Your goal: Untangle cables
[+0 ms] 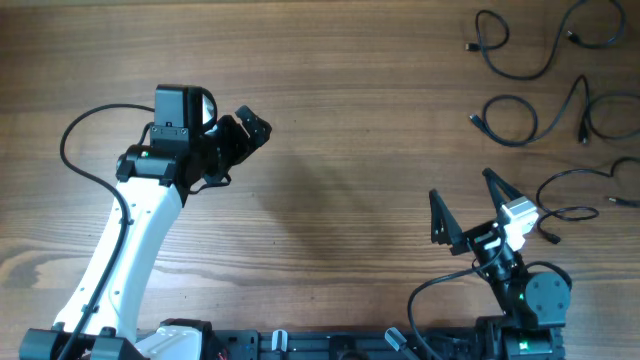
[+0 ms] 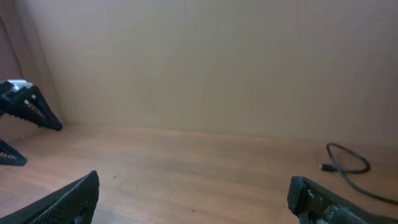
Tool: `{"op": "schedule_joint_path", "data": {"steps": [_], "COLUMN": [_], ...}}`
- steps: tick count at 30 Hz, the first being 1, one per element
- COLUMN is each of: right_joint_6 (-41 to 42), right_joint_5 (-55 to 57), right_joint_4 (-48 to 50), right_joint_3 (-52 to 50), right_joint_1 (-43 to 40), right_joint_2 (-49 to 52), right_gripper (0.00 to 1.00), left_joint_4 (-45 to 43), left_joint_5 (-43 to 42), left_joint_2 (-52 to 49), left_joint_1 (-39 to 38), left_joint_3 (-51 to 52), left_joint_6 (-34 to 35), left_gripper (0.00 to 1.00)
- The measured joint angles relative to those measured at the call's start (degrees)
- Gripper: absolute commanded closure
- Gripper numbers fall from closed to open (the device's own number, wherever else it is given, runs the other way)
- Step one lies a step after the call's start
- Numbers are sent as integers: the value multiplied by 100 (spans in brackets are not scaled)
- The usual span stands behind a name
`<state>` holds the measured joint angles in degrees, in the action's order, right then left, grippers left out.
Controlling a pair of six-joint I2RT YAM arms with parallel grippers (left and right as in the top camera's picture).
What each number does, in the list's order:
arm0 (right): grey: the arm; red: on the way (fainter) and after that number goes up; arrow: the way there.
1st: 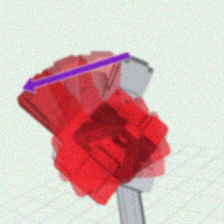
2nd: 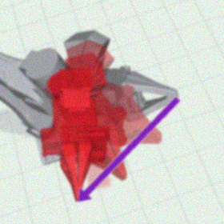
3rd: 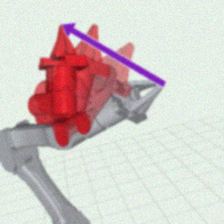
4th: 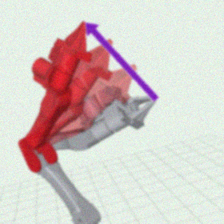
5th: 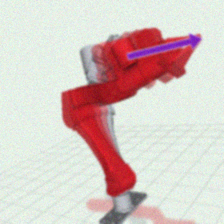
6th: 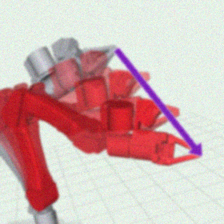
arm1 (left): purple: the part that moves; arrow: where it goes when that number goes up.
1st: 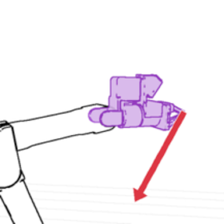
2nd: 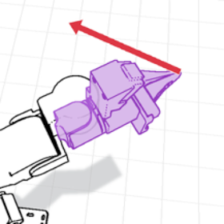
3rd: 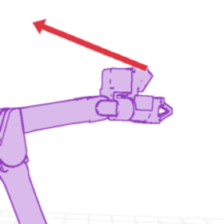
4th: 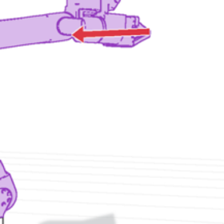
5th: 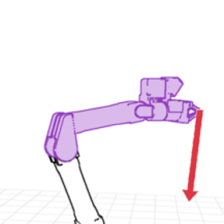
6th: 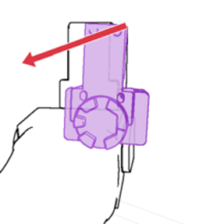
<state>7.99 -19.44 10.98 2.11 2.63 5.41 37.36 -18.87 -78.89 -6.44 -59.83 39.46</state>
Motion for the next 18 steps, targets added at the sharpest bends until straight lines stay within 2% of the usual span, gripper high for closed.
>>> {"op": "schedule_joint_path", "data": {"steps": [8,10,12,18], "right_joint_6": [-83,-85,-107,-232], "right_joint_5": [339,417,476,555], "right_joint_4": [15,-234,-999,-1036], "right_joint_3": [-151,-153,-175,-175], "right_joint_1": [103,103,103,103], "right_joint_2": [-431,-439,-450,-452], "right_gripper": [0,1,0,0], "left_joint_4": [-2,-2,-2,-2], "left_joint_5": [0,0,0,0], "left_joint_2": [0,0,0,0], "left_joint_1": [0,0,0,0], "left_joint_3": [0,0,0,0], "left_joint_6": [0,0,0,-2], "left_gripper": [0,0,0,0]}}
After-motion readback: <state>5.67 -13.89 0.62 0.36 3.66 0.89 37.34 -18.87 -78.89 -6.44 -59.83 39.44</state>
